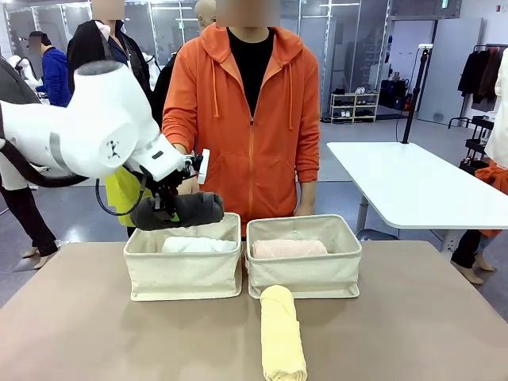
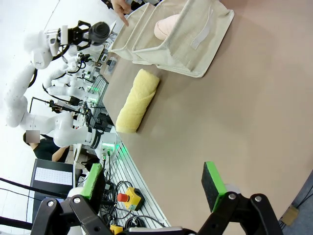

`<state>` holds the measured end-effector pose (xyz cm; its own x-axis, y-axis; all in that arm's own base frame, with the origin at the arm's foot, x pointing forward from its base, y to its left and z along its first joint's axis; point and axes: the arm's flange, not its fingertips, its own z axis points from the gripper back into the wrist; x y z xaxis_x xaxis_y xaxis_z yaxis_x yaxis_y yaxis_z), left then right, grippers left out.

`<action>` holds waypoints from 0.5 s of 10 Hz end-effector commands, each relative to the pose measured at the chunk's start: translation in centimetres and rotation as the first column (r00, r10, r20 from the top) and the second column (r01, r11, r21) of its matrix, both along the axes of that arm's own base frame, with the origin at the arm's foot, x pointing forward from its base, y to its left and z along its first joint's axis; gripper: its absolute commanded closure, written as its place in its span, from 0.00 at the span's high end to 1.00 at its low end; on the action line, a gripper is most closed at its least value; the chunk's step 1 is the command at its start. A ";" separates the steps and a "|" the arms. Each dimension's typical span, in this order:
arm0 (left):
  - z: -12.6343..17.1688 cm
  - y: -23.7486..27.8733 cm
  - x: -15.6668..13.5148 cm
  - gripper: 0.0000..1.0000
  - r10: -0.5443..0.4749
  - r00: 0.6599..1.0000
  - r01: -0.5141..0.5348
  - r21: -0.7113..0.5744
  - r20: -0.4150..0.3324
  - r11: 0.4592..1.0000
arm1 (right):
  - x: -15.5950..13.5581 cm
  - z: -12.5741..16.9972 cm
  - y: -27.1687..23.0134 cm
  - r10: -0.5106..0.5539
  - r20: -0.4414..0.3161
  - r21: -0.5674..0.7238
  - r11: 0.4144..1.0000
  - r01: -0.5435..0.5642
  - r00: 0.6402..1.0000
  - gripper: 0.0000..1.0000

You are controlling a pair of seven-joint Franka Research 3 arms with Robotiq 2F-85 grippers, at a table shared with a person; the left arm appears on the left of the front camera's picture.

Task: Divide the towels into two baskets.
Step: Pick up one hotel-folded towel from the bottom of the table and place it in the Fabric basket indicated by the person.

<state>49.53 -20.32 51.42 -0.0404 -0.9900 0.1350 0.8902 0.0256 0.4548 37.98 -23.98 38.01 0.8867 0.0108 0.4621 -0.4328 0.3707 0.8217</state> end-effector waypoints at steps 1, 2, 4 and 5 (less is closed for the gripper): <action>-1.9 0.5 3.3 0.40 0.013 0.999 -0.014 0.022 0.036 1.000 | -0.1 0.4 0.1 -0.001 0.007 0.007 1.000 0.001 1.000 1.00; -3.0 0.2 4.6 0.40 -0.012 1.000 0.012 0.033 0.017 0.999 | -0.1 0.4 0.1 -0.001 0.007 0.007 1.000 0.001 1.000 1.00; -5.2 -0.2 6.9 0.40 -0.058 0.998 0.059 0.050 -0.026 0.997 | -0.1 0.4 0.1 -0.001 0.007 0.007 1.000 0.001 1.000 1.00; -5.9 -0.2 7.9 0.40 -0.070 0.996 0.073 0.042 -0.051 0.996 | -0.1 0.4 0.1 -0.001 0.007 0.007 1.000 0.001 1.000 1.00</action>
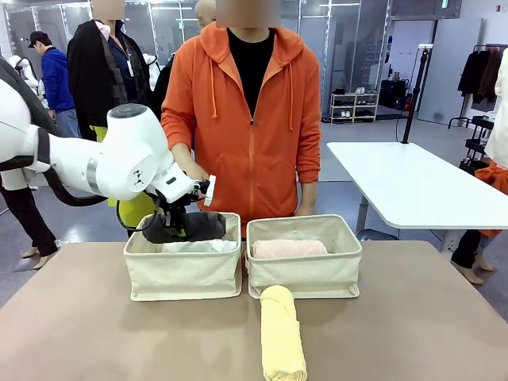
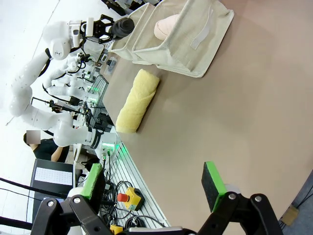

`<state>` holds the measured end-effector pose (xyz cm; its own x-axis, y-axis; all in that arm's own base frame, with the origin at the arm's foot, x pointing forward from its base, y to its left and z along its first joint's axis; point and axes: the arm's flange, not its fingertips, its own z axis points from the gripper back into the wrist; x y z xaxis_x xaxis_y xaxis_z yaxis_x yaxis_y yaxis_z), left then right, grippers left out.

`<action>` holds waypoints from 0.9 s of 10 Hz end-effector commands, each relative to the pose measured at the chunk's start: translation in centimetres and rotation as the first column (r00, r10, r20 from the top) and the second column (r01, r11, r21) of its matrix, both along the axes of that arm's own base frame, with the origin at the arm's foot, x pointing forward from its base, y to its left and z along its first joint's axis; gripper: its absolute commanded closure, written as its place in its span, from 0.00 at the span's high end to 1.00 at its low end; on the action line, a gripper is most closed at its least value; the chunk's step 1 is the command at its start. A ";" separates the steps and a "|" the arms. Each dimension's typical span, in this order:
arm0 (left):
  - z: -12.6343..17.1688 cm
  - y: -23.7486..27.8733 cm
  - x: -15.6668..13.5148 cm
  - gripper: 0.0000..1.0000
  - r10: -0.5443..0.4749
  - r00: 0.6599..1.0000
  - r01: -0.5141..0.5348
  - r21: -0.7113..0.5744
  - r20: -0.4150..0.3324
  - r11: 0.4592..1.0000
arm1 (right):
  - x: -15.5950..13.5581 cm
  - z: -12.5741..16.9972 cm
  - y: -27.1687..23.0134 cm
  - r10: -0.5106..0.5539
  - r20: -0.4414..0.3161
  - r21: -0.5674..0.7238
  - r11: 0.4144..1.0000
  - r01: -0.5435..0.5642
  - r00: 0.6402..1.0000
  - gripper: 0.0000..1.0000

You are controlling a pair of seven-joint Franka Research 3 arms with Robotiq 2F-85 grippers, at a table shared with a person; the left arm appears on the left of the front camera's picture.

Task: Divide the towels into two baskets.
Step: Pick up one hotel-folded towel from the bottom of the table and place it in the Fabric basket indicated by the person.

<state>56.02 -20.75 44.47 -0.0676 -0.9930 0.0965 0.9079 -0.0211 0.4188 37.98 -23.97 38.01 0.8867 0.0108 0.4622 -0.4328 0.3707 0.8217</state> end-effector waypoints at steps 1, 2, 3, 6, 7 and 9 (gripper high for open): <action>0.1 0.1 2.2 0.40 -0.050 0.998 0.051 0.014 -0.035 0.999 | -0.1 0.4 0.1 -0.001 0.007 0.007 1.000 0.001 1.000 1.00; -0.5 0.0 2.6 0.40 -0.058 0.997 0.059 0.019 -0.051 0.998 | -0.1 0.4 0.1 -0.001 0.007 0.007 1.000 0.001 1.000 1.00; -0.7 -0.1 2.7 0.65 -0.064 0.996 0.065 0.006 -0.070 0.998 | -0.1 0.4 0.1 -0.001 0.007 0.007 1.000 0.001 1.000 1.00; -1.2 0.1 2.4 1.00 -0.046 0.993 0.047 0.008 -0.108 0.999 | -0.1 0.4 0.1 -0.001 0.007 0.007 1.000 0.001 1.000 1.00; -1.3 0.2 2.1 1.00 -0.034 0.992 0.031 -0.019 -0.124 0.999 | -0.1 0.4 0.1 -0.001 0.007 0.007 1.000 0.001 1.000 1.00; -1.6 0.8 0.5 0.92 -0.002 0.985 -0.004 -0.036 -0.170 0.999 | -0.1 0.4 0.1 -0.001 0.007 0.007 1.000 0.001 1.000 1.00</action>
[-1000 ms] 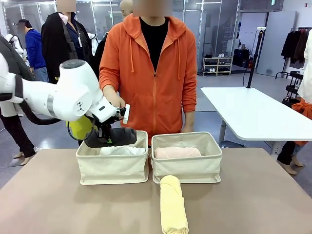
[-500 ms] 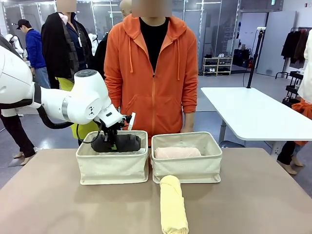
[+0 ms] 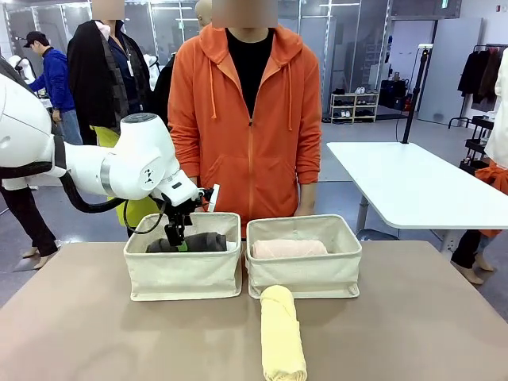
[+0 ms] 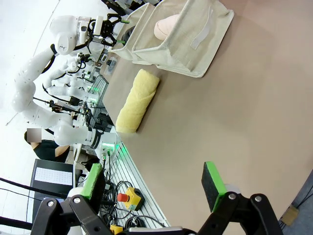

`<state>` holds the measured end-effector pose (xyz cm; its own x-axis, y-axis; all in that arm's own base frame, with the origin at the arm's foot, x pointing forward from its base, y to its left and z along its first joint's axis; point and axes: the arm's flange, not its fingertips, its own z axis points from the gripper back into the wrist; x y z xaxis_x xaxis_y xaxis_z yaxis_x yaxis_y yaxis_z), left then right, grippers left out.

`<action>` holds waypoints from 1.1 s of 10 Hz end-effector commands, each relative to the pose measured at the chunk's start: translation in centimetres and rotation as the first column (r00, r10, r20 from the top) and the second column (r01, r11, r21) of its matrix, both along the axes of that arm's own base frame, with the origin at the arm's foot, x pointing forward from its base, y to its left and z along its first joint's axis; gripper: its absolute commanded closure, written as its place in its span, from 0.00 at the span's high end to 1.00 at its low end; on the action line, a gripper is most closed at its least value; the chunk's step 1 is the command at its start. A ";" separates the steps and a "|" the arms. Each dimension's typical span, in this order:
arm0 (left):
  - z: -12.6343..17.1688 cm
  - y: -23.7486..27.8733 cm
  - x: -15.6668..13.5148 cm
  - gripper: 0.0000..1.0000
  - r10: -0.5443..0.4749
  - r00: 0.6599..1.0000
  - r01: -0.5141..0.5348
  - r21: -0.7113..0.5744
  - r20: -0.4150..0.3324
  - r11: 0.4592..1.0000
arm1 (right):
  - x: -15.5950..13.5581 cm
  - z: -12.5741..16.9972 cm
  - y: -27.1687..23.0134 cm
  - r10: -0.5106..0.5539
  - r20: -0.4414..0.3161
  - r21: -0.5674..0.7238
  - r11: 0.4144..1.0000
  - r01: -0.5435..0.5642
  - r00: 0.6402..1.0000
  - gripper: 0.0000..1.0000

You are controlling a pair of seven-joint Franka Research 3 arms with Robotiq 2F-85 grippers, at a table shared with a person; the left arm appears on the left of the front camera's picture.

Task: Divide the towels into two baskets.
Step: Pick up one hotel-folded towel from the bottom of the table and place it in the Fabric basket indicated by the person.

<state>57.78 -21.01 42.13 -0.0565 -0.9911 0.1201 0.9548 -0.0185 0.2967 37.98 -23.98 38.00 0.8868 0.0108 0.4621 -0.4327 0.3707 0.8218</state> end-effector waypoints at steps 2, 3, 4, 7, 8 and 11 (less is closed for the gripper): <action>0.0 -0.1 0.3 0.92 -0.014 1.000 0.014 0.013 0.023 1.000 | -0.1 0.4 0.1 -0.001 0.007 0.007 1.000 0.001 1.000 1.00; 0.0 -0.1 0.3 0.92 -0.014 1.000 0.014 0.013 0.023 1.000 | -0.1 0.4 0.1 -0.001 0.007 0.007 1.000 0.001 1.000 1.00; 0.0 -0.1 0.3 0.92 -0.014 1.000 0.014 0.013 0.023 1.000 | -0.1 0.4 0.1 -0.001 0.007 0.007 1.000 0.001 1.000 1.00; 0.0 -0.1 0.3 0.92 -0.014 1.000 0.014 0.013 0.023 1.000 | -0.1 0.4 0.1 -0.001 0.007 0.007 1.000 0.001 1.000 1.00; 0.0 -0.1 0.3 0.92 -0.014 1.000 0.014 0.013 0.023 1.000 | -0.1 0.4 0.1 -0.001 0.007 0.007 1.000 0.001 1.000 1.00; 0.0 -0.1 0.3 0.92 -0.014 1.000 0.014 0.013 0.023 1.000 | -0.1 0.4 0.1 -0.001 0.007 0.007 1.000 0.001 1.000 1.00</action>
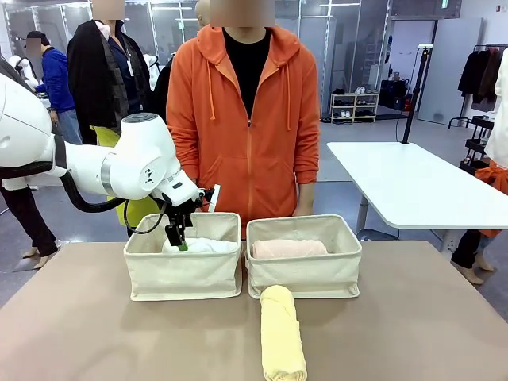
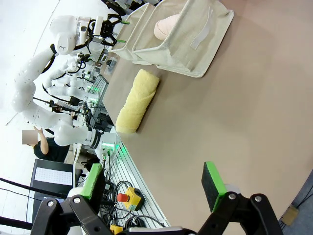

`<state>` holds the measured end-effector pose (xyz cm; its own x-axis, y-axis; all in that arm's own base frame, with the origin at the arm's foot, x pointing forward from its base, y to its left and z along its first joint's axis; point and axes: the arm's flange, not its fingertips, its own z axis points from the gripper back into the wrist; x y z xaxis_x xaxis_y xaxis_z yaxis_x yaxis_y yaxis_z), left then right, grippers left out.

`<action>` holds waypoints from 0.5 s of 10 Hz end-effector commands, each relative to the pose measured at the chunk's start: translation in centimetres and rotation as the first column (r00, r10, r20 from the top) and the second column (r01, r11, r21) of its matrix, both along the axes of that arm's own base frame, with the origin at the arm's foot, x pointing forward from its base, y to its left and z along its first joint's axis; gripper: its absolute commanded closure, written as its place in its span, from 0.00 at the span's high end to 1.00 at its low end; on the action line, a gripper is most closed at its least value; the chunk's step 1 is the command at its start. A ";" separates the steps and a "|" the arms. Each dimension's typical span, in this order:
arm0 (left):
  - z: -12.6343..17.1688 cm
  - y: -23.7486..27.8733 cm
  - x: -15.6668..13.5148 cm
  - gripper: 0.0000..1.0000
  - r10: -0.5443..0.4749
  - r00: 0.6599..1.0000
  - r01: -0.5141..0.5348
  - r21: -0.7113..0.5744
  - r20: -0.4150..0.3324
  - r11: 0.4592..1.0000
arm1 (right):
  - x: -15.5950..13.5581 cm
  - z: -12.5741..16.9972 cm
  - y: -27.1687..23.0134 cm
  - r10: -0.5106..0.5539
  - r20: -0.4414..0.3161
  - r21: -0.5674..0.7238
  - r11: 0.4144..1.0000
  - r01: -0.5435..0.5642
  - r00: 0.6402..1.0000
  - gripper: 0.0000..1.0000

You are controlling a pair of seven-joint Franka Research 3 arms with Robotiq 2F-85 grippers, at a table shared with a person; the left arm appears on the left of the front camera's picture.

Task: Divide the towels into two baskets.
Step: Pick up one hotel-folded towel from the bottom of the table and place it in the Fabric basket indicated by the person.

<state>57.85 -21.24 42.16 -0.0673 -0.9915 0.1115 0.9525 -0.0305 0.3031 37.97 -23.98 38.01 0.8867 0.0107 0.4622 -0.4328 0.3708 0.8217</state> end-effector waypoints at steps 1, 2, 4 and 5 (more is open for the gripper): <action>0.0 0.1 0.2 0.92 -0.004 1.000 0.004 0.005 0.016 1.000 | -0.1 0.4 0.1 -0.001 0.007 0.007 1.000 0.001 1.000 1.00; 0.0 0.0 0.0 0.93 0.000 1.000 0.000 0.000 0.000 1.000 | -0.1 0.4 0.1 -0.001 0.007 0.007 1.000 0.001 1.000 1.00; 4.6 2.3 -0.8 0.93 0.091 0.993 -0.096 -0.069 -0.076 0.993 | -0.1 0.4 0.1 -0.001 0.007 0.007 1.000 0.001 1.000 1.00; 6.9 3.5 -2.2 0.93 0.100 0.986 -0.113 -0.096 -0.137 0.989 | -0.1 0.4 0.1 -0.001 0.007 0.007 1.000 0.001 1.000 1.00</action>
